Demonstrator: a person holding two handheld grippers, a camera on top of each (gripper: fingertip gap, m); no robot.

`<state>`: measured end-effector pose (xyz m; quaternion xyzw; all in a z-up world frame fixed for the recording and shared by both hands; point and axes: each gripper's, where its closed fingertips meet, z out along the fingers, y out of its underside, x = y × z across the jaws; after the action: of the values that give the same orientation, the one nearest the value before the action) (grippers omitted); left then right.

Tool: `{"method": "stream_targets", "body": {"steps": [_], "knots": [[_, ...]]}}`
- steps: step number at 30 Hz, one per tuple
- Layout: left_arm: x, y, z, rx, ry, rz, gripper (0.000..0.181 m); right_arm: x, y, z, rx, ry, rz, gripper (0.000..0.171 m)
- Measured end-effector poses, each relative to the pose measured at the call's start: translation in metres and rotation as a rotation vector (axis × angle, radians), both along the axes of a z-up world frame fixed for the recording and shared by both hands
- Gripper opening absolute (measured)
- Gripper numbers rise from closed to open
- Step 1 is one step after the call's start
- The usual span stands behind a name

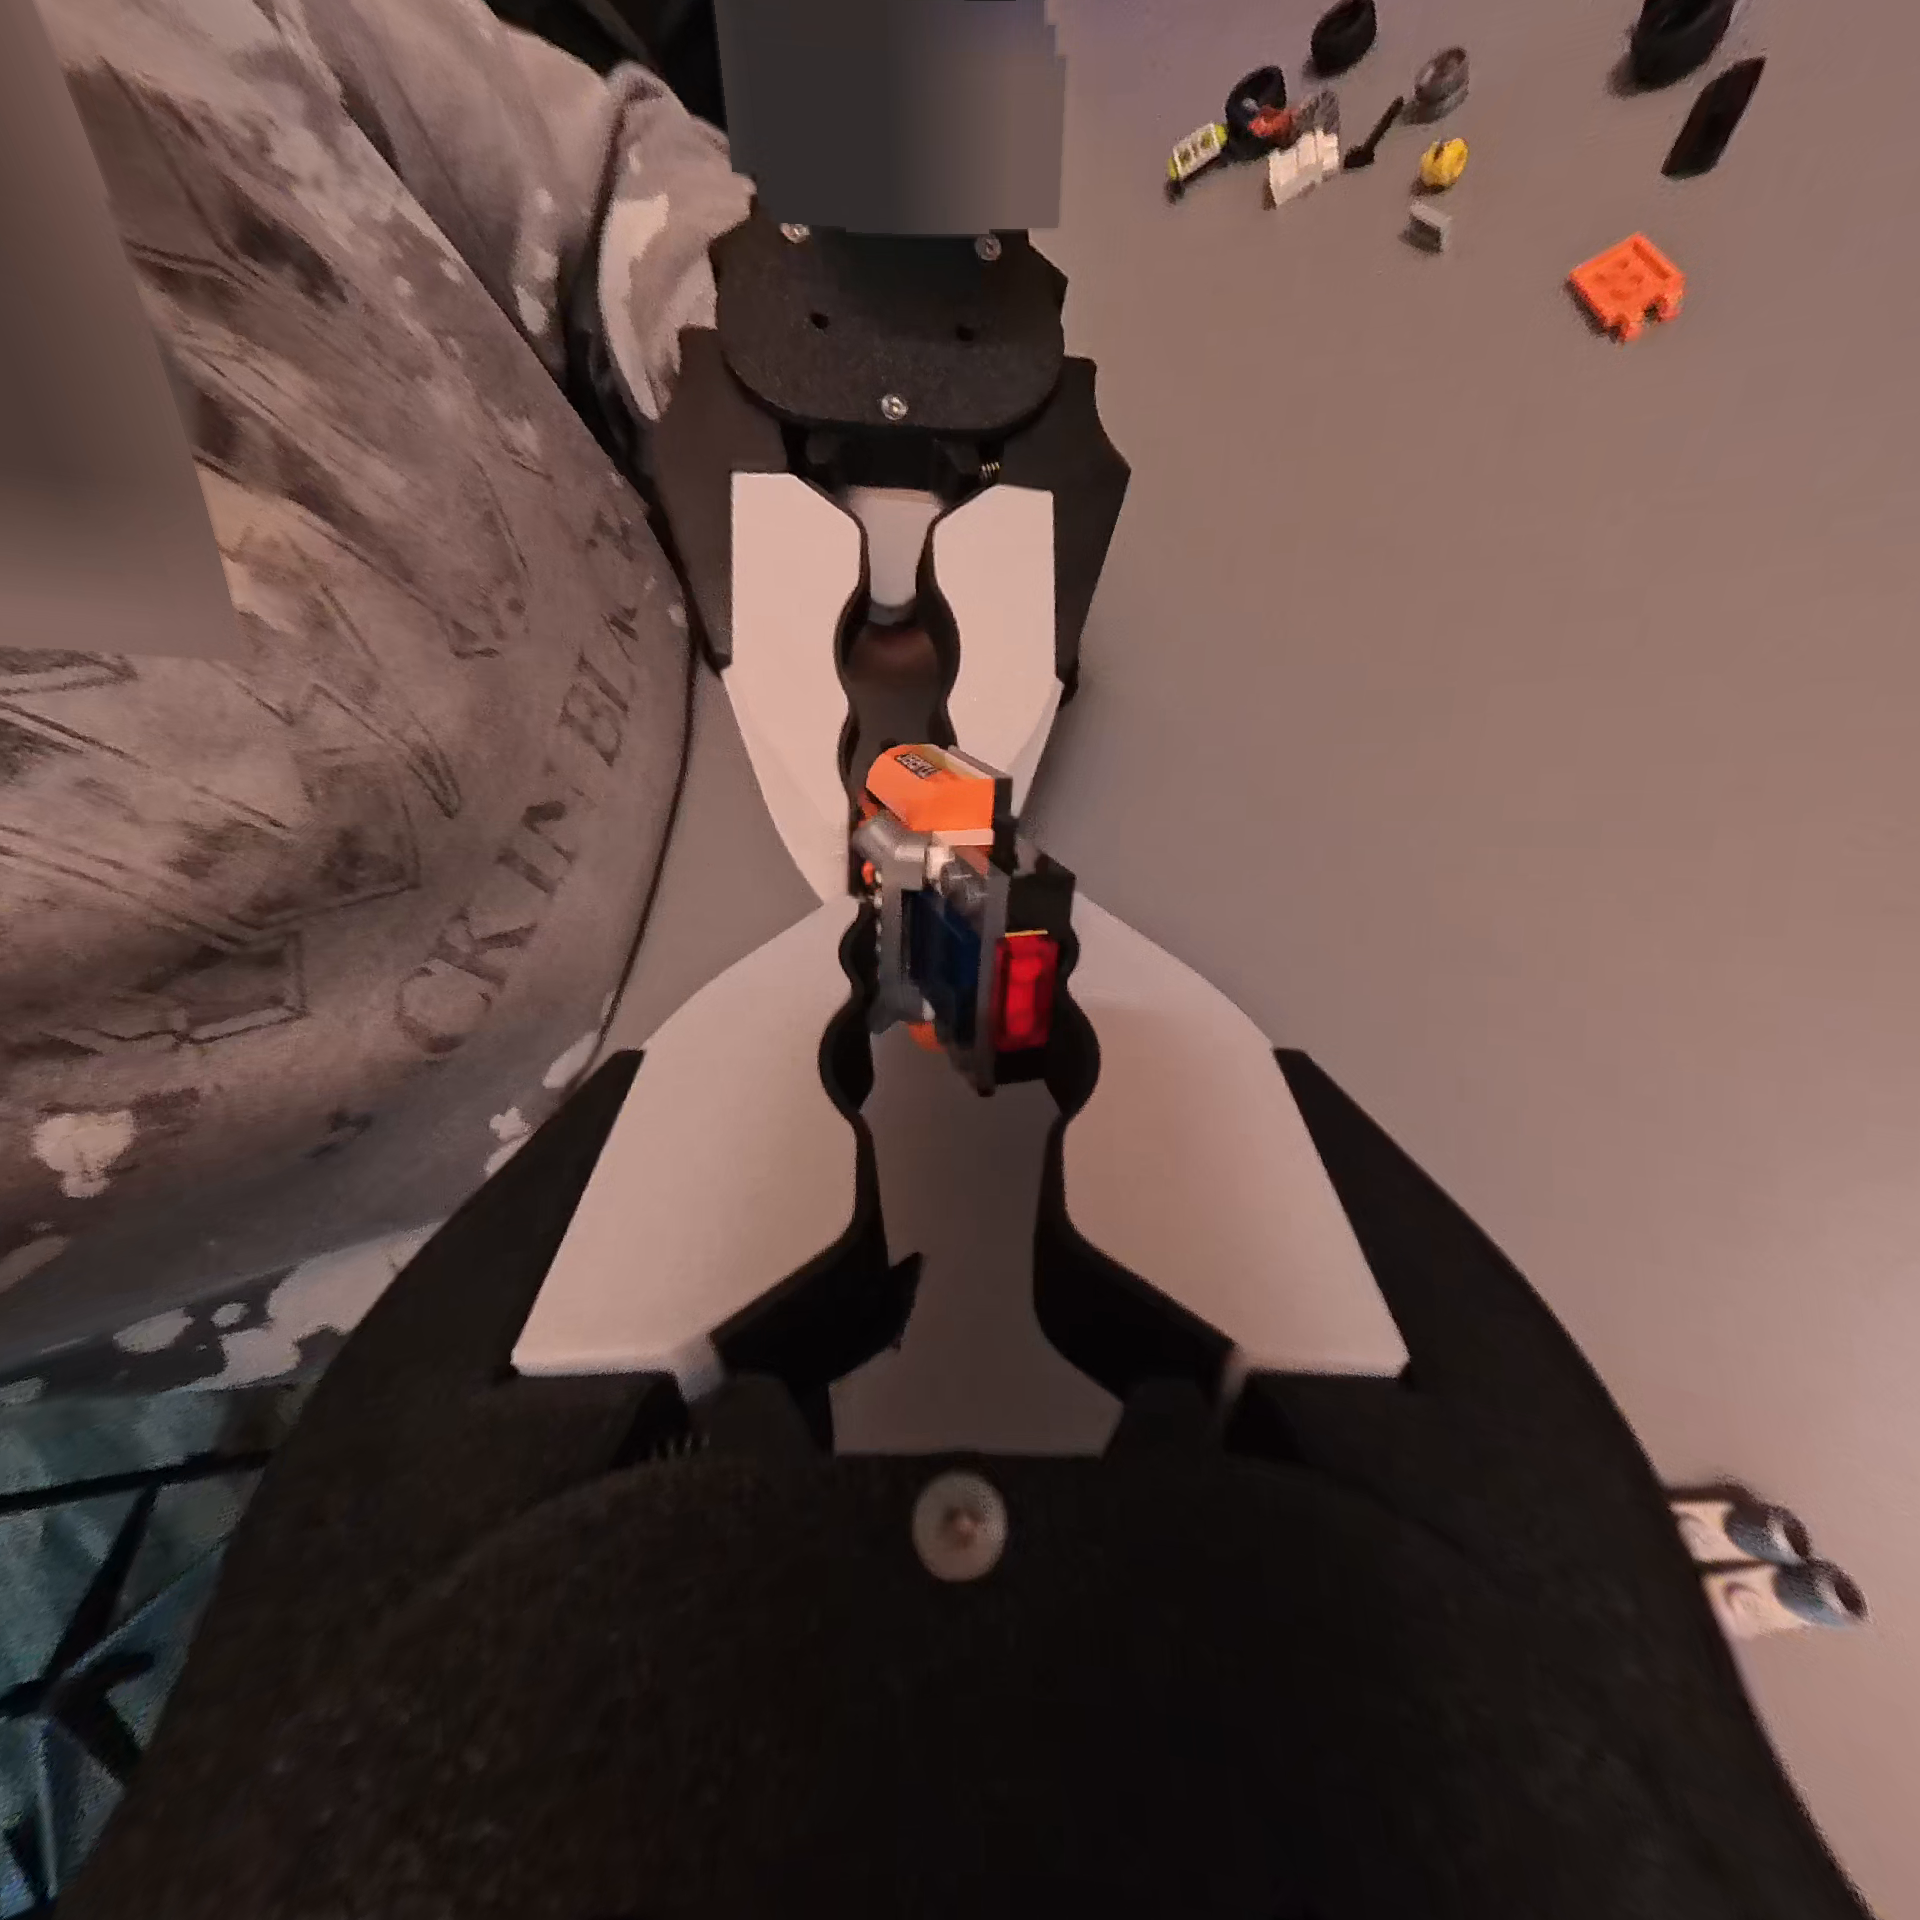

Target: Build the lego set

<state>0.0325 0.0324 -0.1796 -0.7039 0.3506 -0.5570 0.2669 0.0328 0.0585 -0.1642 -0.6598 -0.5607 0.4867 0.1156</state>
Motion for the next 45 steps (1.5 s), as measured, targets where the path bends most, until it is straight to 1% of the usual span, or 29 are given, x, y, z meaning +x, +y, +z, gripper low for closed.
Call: {"method": "stream_targets", "body": {"steps": [4, 8, 13, 15, 20, 23, 26, 27, 28, 29, 31, 34, 36, 38, 41, 43, 45], "knots": [[0.0, -0.001, 0.004, 0.048, -0.007, -0.008, 0.018, 0.001, -0.003, 0.008, -0.05, 0.03, 0.007, 0.028], [0.0, -0.002, 0.007, 0.092, -0.015, -0.018, 0.018, 0.001, -0.006, 0.013, -0.048, 0.052, 0.012, 0.027], [0.001, -0.007, 0.008, 0.197, 0.004, -0.046, 0.018, 0.001, -0.013, 0.019, -0.07, 0.101, 0.031, 0.027], [0.001, -0.008, 0.007, 0.258, 0.023, -0.053, 0.018, 0.001, -0.015, 0.02, -0.057, 0.113, 0.037, 0.024], [0.001, -0.009, 0.005, 0.285, 0.036, -0.057, 0.018, 0.0, -0.017, 0.019, -0.009, 0.116, 0.028, 0.024], [0.001, -0.007, 0.002, 0.277, 0.042, -0.053, 0.018, 0.0, -0.015, 0.017, 0.0, 0.104, 0.0, 0.025], [0.001, -0.003, 0.006, 0.173, -0.031, -0.044, 0.018, 0.0, -0.009, 0.018, 0.033, 0.089, -0.052, 0.025], [0.001, -0.001, 0.008, 0.129, -0.06, -0.042, 0.017, 0.001, -0.006, 0.021, 0.047, 0.096, -0.069, 0.029], [-0.001, 0.0, 0.01, 0.088, -0.09, -0.041, 0.017, 0.002, -0.004, 0.027, 0.047, 0.113, -0.081, 0.043], [-0.002, 0.002, 0.013, 0.046, -0.122, -0.036, 0.017, 0.004, -0.002, 0.033, 0.05, 0.132, -0.095, 0.049], [-0.005, 0.004, 0.018, -0.012, -0.176, -0.037, 0.017, 0.01, 0.003, 0.04, 0.071, 0.156, -0.134, 0.049], [-0.005, 0.003, 0.022, -0.031, -0.213, -0.054, 0.017, 0.013, 0.005, 0.035, 0.082, 0.154, -0.195, 0.045], [-0.004, 0.001, 0.022, -0.023, -0.221, -0.059, 0.017, 0.011, 0.005, 0.033, 0.052, 0.164, -0.222, 0.044], [-0.003, 0.0, 0.022, 0.026, -0.216, -0.054, 0.017, 0.007, 0.002, 0.035, 0.037, 0.189, -0.23, 0.044], [-0.001, -0.001, 0.022, 0.167, -0.195, -0.045, 0.017, 0.001, -0.004, 0.04, 0.056, 0.208, -0.22, 0.043], [-0.001, -0.002, 0.023, 0.297, -0.178, -0.035, 0.017, -0.003, -0.007, 0.04, 0.106, 0.2, -0.211, 0.043], [-0.001, -0.002, 0.021, 0.443, -0.143, -0.019, 0.017, -0.006, -0.011, 0.04, 0.191, 0.184, -0.19, 0.036]]}}
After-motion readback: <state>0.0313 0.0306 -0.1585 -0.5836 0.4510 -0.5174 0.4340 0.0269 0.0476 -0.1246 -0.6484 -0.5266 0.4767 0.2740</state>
